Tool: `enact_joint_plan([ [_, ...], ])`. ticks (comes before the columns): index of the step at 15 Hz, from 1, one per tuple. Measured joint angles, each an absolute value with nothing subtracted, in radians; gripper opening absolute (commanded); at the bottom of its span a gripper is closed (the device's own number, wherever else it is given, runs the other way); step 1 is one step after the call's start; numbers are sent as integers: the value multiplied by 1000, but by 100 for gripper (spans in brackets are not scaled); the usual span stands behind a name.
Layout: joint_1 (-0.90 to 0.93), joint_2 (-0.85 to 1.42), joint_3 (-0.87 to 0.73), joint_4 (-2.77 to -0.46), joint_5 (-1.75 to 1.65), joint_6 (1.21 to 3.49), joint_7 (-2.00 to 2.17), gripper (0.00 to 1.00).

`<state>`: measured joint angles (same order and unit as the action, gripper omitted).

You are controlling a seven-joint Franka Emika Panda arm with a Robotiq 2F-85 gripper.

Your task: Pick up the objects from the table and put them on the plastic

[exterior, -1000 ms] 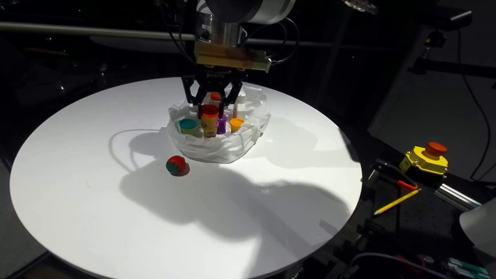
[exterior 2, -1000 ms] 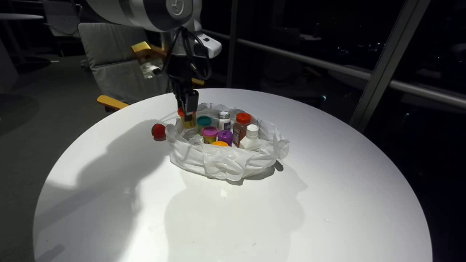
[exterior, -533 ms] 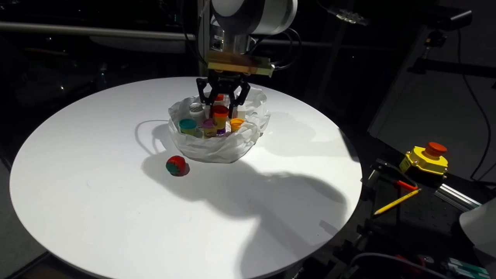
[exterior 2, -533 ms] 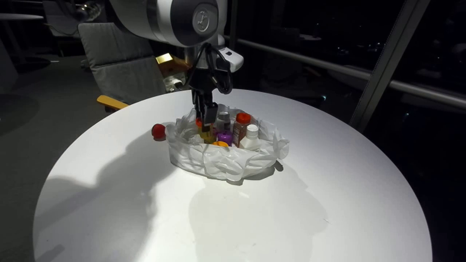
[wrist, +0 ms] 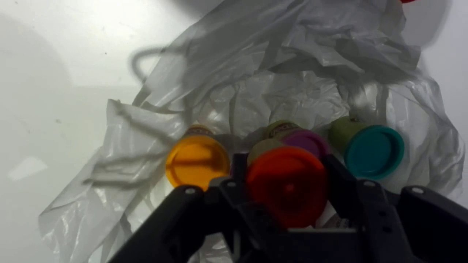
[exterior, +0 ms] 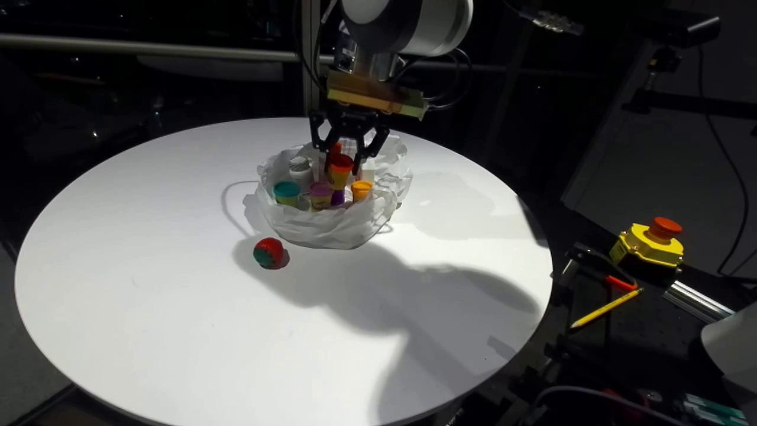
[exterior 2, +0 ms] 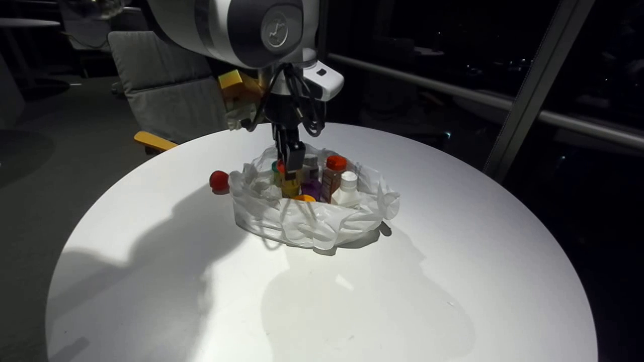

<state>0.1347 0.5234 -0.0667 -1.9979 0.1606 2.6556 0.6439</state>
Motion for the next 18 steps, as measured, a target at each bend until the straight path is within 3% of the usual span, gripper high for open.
enact_joint_plan([
  [7,135,469,-30,-2099,184,2676,628,29],
  [14,136,591,-46,-2047,185,2681,616,29],
  [15,136,609,-48,-2036,185,2694,616,79],
  [16,138,618,-49,-2025,183,2705,615,80],
  [18,146,617,-50,-2017,179,2722,614,93],
])
